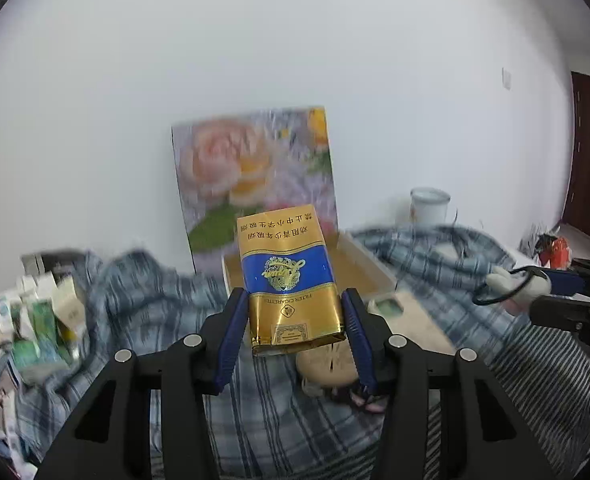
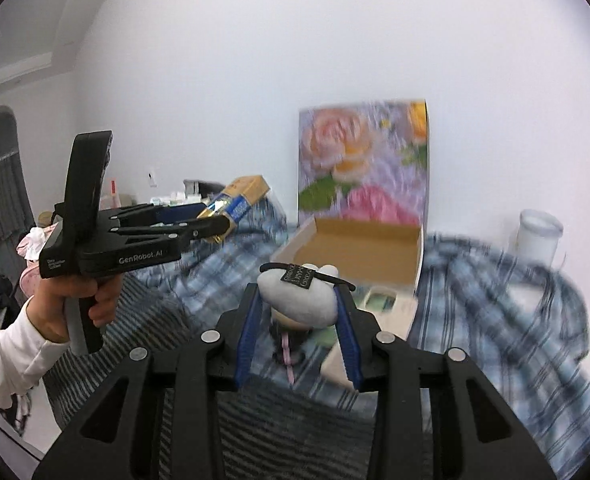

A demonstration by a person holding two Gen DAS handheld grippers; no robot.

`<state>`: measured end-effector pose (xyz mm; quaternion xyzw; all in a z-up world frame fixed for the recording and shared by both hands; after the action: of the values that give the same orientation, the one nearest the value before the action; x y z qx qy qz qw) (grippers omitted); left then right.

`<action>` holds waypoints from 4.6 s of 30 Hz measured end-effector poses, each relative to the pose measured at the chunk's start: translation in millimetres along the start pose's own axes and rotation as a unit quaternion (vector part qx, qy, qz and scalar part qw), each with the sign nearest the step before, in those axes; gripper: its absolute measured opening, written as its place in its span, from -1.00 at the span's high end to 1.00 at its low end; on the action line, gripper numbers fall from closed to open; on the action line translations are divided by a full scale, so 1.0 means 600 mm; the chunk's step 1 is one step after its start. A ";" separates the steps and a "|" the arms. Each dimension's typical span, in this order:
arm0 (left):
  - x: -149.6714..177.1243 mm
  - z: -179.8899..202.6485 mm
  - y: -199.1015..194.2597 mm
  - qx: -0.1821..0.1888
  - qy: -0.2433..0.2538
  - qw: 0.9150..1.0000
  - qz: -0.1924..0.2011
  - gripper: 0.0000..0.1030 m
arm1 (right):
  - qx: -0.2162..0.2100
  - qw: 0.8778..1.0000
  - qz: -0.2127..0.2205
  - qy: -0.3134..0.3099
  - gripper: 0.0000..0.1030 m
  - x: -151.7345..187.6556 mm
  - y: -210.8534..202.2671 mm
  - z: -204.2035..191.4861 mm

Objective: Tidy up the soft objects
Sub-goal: 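Lift and carry the packet with the left gripper while the right carries the earbud case into the box, then open the left gripper releasing the packet while the right gripper releases the earbud case in the box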

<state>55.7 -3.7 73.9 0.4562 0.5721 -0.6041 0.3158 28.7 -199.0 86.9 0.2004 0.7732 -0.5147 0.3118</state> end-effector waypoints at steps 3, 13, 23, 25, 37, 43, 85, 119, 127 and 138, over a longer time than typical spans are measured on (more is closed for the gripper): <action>-0.043 0.004 -0.025 -0.006 0.002 0.999 0.032 0.02 | 0.009 0.999 0.024 -0.025 0.31 -0.046 -0.008 -0.005; -0.162 0.013 -0.062 -0.002 0.007 0.996 0.093 0.02 | 0.029 0.990 0.111 -0.087 0.31 -0.193 -0.034 -0.010; -0.235 -0.012 -0.025 -0.012 -0.016 0.993 0.114 0.02 | 0.056 0.976 0.170 -0.122 0.31 -0.303 -0.006 0.008; -0.244 -0.019 -0.015 -0.016 -0.013 0.993 0.116 0.02 | 0.063 0.974 0.175 -0.128 0.31 -0.311 0.005 0.010; -0.283 -0.040 0.067 -0.020 -0.020 0.993 0.112 0.02 | 0.077 0.978 0.164 -0.104 0.31 -0.322 0.112 0.045; -0.250 -0.049 0.132 -0.029 -0.031 0.996 0.073 0.02 | 0.083 0.985 0.125 -0.090 0.31 -0.292 0.190 0.079; 0.013 -0.060 0.435 0.002 -0.031 0.983 -0.180 0.02 | 0.101 0.991 -0.086 -0.005 0.31 -0.066 0.450 0.237; 0.021 -0.092 0.441 -0.057 -0.044 0.985 -0.159 -1.00 | 0.129 0.982 -0.136 0.040 -0.98 -0.041 0.468 0.264; -0.009 -0.097 0.414 -0.065 -0.041 0.989 -0.128 -1.00 | 0.122 0.987 -0.103 0.028 -0.99 -0.077 0.439 0.236; -0.076 -0.096 0.339 -0.066 -0.040 0.995 -0.062 -1.00 | 0.126 0.991 -0.046 0.000 -0.99 -0.154 0.372 0.175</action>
<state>268.1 16.7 37.8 0.3738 0.6250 -0.6007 0.3299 265.2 -207.5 -28.3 0.2025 0.7106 -0.6214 0.2604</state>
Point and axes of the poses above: each gripper's, at about its wrist camera, not at the fingertips, and y roughly the way its jaws point, z to its right, x to its underside, the point moved 5 cm from there along y, roughly the way its jaws point, and after that the axes turned 2 degrees about z, right-handed, at the moved point
